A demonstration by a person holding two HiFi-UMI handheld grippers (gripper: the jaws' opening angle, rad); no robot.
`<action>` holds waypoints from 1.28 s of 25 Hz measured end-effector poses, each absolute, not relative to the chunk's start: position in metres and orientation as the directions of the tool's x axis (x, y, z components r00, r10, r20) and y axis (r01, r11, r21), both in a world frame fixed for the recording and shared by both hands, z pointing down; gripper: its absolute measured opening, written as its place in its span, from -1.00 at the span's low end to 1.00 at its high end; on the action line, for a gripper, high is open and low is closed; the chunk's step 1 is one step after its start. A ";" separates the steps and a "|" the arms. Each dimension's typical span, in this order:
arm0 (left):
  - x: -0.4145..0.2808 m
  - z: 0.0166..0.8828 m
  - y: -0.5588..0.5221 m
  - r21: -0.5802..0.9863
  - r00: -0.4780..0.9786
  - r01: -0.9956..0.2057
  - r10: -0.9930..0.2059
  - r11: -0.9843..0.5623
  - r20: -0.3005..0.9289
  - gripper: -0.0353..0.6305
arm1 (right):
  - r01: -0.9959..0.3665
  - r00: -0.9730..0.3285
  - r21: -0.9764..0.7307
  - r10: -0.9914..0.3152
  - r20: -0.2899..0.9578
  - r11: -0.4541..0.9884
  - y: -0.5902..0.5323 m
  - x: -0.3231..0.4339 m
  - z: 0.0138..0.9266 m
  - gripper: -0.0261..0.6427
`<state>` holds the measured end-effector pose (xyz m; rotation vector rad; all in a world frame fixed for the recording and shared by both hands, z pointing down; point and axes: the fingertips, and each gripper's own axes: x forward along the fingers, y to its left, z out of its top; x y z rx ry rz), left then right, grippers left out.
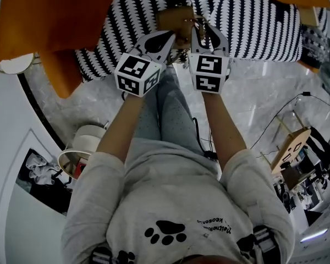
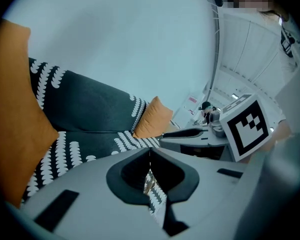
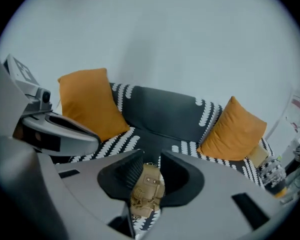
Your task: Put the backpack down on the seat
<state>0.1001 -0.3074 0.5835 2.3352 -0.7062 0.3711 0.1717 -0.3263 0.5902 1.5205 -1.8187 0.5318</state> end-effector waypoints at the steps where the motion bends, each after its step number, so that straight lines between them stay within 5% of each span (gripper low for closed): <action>1: 0.100 0.573 -0.306 0.511 0.814 -0.575 -0.390 -0.639 0.430 -0.83 | -0.966 -0.072 0.122 -0.689 0.721 0.228 -0.325 0.169 0.576 -0.58; 8: 0.099 0.491 -0.304 0.474 0.821 -0.568 -0.422 -0.673 0.384 -0.83 | -0.967 -0.135 0.078 -0.744 0.655 0.244 -0.317 0.150 0.480 -0.81; 32: 0.062 0.278 -0.238 0.303 0.787 -0.616 -0.562 -0.727 0.253 -0.83 | -0.920 -0.346 0.003 -0.818 0.459 0.391 -0.238 0.113 0.274 -0.83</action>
